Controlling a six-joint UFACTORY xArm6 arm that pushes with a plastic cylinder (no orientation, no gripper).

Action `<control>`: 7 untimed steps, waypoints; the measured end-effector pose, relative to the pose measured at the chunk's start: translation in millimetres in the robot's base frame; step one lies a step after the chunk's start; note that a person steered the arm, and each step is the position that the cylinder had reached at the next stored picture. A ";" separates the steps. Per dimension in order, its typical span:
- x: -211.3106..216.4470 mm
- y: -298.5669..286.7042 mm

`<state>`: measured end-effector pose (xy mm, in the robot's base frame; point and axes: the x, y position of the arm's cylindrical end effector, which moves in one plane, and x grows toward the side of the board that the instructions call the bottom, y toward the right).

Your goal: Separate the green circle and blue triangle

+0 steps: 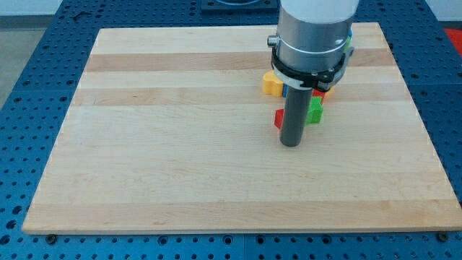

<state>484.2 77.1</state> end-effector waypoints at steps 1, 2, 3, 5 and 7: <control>-2.5 0.0; 7.9 8.3; 21.5 40.6; 0.8 170.6; -70.3 255.4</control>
<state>413.8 332.5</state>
